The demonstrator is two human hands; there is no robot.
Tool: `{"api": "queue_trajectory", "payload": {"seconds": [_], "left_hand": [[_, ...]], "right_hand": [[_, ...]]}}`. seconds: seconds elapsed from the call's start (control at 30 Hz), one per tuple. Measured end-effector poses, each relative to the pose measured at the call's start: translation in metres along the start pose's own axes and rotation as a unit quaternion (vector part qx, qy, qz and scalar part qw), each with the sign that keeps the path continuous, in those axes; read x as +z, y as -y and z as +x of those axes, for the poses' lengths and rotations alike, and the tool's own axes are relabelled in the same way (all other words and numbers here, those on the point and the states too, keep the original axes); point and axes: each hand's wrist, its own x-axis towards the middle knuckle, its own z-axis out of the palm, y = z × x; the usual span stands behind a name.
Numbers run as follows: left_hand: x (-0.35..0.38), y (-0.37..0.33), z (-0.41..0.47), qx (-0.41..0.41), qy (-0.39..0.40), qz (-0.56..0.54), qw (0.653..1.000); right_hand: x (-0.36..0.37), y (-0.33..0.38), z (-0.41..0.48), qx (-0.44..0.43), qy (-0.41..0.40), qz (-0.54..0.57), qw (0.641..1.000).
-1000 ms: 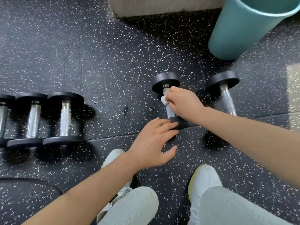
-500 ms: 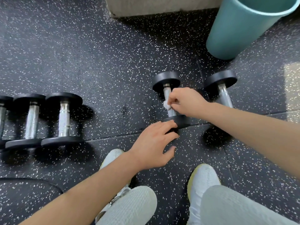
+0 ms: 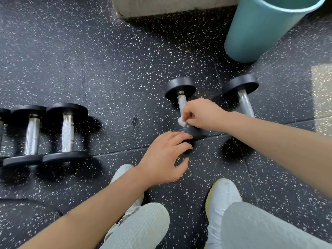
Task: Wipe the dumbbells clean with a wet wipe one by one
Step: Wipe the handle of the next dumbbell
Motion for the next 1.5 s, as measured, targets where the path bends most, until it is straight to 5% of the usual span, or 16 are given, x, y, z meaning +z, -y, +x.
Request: {"api": "queue_trajectory", "payload": {"seconds": [0.3, 0.53, 0.8, 1.03, 1.23, 1.4, 1.5], "left_hand": [[-0.001, -0.001, -0.001, -0.009, 0.003, -0.001, 1.0], [0.0, -0.001, 0.001, 0.0, 0.026, 0.003, 1.0], [-0.003, -0.003, 0.008, -0.001, 0.047, 0.03, 0.998], [-0.003, 0.0, 0.014, 0.0, 0.047, 0.015, 0.999], [0.002, -0.001, 0.018, 0.014, 0.042, 0.021, 0.999], [-0.001, 0.001, 0.02, 0.018, 0.043, 0.026, 0.999], [0.001, 0.002, 0.017, 0.007, 0.054, 0.022, 0.998]], "right_hand": [[-0.002, -0.001, 0.011, 0.035, -0.083, 0.033, 0.995], [-0.015, -0.009, 0.009, 0.017, 0.072, 0.02, 0.997], [-0.009, -0.012, 0.012, 0.021, -0.019, 0.041, 0.999], [-0.016, -0.015, 0.006, -0.01, 0.094, 0.013, 0.995], [-0.014, -0.016, 0.016, 0.002, -0.033, 0.007, 0.999], [-0.021, -0.017, 0.002, -0.019, 0.115, -0.011, 0.993], [-0.024, -0.018, 0.003, -0.028, 0.113, -0.003, 0.993]]}}
